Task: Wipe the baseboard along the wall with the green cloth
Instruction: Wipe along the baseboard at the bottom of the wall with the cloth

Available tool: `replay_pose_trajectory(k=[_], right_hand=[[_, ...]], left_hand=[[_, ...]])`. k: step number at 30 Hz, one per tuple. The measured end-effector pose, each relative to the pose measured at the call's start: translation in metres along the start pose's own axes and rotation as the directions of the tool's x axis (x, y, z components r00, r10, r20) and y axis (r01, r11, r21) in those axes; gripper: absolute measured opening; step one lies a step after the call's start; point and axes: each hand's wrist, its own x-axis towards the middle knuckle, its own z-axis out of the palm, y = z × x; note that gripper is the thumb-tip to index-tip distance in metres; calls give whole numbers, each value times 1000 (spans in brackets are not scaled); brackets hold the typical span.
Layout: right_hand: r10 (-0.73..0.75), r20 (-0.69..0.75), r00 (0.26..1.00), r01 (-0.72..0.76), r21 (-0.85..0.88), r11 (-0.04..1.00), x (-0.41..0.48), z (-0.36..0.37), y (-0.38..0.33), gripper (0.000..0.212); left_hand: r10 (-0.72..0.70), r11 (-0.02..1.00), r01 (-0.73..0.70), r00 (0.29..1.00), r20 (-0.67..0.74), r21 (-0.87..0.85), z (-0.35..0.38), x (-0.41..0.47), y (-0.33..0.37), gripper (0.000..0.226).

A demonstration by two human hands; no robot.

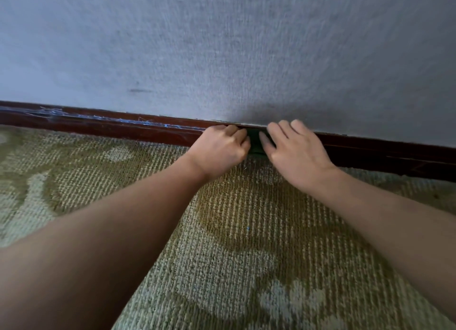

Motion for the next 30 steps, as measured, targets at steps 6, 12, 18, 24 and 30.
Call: replay_pose_trajectory(k=[6,12,18,24,30], right_hand=[[-16,29,999,15,40,999,5,13,-11,27],[8,-47,999,-6,46,999,3,33,-19,29],[-88,-30,996,89,39,995,4,51,-28,29],[-133,90,987,126,72,989,10,53,-48,23],[-92,84,992,84,92,992,11,47,-45,29]], left_hand=[[-13,1000,13,1000,16,24,16,2,0,19],[-29,999,29,1000,11,19,31,4,2,11],[-91,995,93,994,58,-35,48,1,10,39],[-85,994,96,981,172,-55,54,0,11,8],[-83,994,90,991,107,-63,50,-8,6,13]])
